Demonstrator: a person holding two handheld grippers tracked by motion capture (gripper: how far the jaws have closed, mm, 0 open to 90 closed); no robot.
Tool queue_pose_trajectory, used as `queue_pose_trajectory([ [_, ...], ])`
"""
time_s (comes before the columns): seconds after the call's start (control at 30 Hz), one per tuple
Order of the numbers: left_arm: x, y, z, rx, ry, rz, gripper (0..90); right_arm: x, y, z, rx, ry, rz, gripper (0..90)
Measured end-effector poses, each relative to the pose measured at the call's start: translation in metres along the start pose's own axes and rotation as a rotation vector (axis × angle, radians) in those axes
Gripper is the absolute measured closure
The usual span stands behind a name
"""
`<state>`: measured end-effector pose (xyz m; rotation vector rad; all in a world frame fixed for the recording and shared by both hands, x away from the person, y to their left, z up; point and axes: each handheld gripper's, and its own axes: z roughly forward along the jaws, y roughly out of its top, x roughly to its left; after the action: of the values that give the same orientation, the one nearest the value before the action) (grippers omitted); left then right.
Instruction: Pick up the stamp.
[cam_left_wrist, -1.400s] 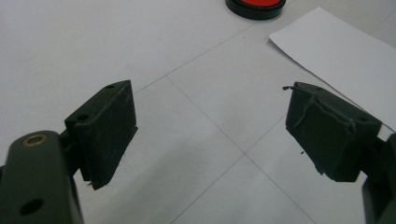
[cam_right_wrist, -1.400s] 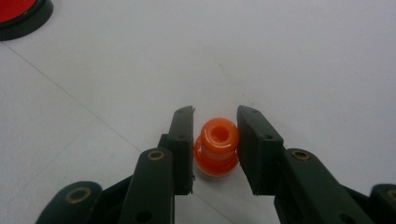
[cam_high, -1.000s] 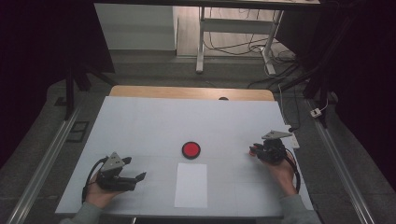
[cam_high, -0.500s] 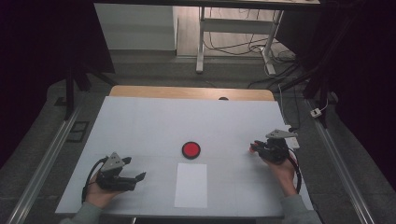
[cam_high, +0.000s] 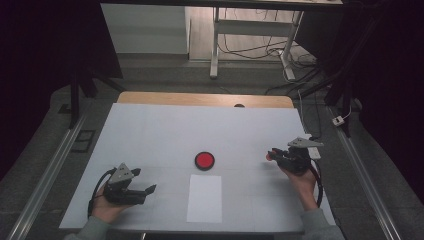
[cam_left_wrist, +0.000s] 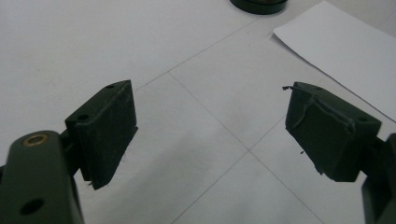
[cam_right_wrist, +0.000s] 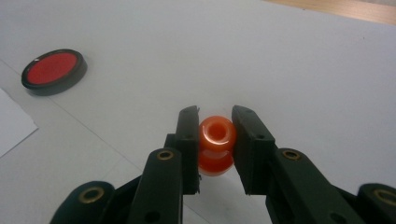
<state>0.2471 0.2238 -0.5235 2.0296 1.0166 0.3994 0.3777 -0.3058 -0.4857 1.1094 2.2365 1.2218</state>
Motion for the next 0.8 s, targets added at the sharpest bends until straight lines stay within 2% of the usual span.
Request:
queue_pose_trajectory([
  [0.3, 0.0, 0.0, 0.0, 0.002, 0.0, -0.001, 16.5, 0.008, 0.006, -0.002, -0.038, 0.041, -0.001, 71.7],
  [0.8, 0.0, 0.0, 0.0, 0.003, 0.001, -0.003, 16.5, 0.026, 0.017, -0.003, -0.067, 0.105, -0.019, 71.7],
])
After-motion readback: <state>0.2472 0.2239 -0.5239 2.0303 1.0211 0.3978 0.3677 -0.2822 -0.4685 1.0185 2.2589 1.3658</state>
